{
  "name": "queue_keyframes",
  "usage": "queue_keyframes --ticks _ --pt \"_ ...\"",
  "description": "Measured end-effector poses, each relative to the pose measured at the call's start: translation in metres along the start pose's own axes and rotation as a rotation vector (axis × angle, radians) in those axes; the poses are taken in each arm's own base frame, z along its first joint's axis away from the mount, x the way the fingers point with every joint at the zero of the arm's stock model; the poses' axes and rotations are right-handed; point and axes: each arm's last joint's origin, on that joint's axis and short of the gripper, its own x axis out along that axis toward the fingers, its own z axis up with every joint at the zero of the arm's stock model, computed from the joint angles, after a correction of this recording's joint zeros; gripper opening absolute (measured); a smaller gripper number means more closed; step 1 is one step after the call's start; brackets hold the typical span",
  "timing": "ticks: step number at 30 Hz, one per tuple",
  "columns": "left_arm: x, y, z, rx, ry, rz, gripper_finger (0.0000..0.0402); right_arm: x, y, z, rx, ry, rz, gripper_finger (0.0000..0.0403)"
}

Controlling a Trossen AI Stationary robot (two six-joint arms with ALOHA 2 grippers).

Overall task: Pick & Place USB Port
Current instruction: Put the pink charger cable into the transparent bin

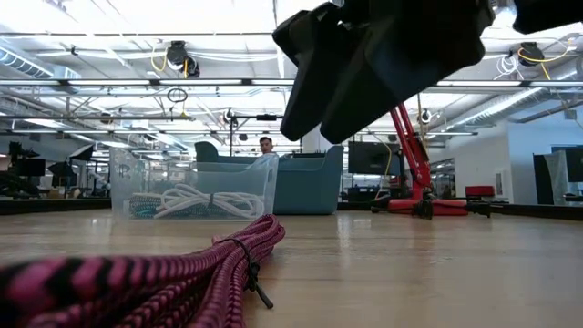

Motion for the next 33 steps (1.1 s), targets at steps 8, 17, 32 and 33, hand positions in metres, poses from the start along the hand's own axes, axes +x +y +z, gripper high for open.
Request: queue_keyframes --ticks 8,17,32,33 --pt "0.009 0.007 -0.01 -0.086 -0.046 0.01 0.0168 0.025 -0.01 -0.006 -0.031 0.112 0.002 0.0155" --pt "0.008 0.003 -0.009 -0.091 -0.091 -0.007 0.0168 0.067 -0.016 0.009 -0.123 0.23 0.013 0.0155" --pt "-0.002 -0.001 -0.017 -0.052 -0.123 -0.016 0.0168 0.066 -0.008 0.009 -0.074 0.244 -0.054 0.01" --pt "-0.002 -0.001 -0.017 -0.048 -0.123 -0.015 0.0168 0.066 -0.008 0.01 -0.068 0.243 -0.057 0.0085"
